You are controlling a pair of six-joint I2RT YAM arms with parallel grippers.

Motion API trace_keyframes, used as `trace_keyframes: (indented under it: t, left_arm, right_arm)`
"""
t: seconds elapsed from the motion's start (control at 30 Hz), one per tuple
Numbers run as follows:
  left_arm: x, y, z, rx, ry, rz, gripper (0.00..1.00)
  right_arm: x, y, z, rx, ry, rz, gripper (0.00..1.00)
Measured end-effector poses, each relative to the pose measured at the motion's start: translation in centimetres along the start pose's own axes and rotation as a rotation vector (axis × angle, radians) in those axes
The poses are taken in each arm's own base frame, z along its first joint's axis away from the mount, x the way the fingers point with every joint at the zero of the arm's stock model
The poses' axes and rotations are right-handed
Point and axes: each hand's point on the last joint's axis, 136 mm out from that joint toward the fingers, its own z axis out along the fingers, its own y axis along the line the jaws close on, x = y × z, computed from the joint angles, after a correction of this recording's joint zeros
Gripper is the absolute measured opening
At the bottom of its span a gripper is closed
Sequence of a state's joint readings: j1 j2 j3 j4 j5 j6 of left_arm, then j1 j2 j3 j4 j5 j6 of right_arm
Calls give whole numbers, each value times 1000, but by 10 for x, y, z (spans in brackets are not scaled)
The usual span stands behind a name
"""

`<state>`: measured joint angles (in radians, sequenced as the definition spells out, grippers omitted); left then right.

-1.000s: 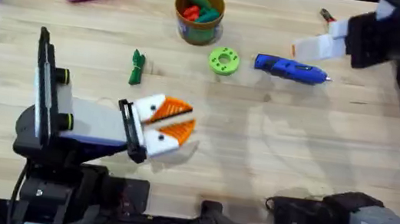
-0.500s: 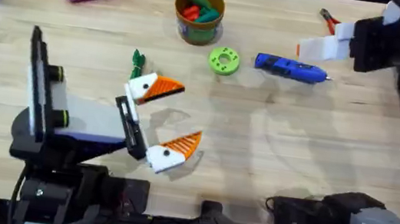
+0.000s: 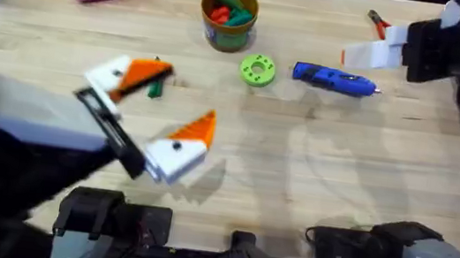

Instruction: Pick up the gripper from the table and insert it into the empty holder that is missing its gripper. Then pick up a screw, insert it into the mounting hole, and use the screwdriver to tighten it. Finally, clean up the table by picking up the vegetable and placing it into the bucket.

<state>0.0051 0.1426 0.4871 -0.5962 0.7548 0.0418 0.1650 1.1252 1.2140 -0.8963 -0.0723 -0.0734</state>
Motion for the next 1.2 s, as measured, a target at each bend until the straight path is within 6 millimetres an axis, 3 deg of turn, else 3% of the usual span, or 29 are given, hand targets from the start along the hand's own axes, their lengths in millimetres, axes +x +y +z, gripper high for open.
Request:
trace_keyframes:
  t: [0.33, 0.57, 0.93, 1.07, 1.2]
  left_arm:
    - [-29, 62, -15, -343, 305, -22, 985]
    - [-20, 80, -10, -390, 389, -44, 986]
    - [-12, 120, -29, -641, 520, -151, 986]
    - [-5, 142, -20, -688, 647, -217, 986]
    - [7, 168, 2, -696, 765, -267, 985]
  right_arm:
    - [0, 0, 0, 0, 0, 11, 994]
    - [0, 0, 0, 0, 0, 15, 994]
    - [0, 0, 0, 0, 0, 15, 994]
    - [0, 0, 0, 0, 0, 15, 994]
    - [0, 0, 0, 0, 0, 15, 993]
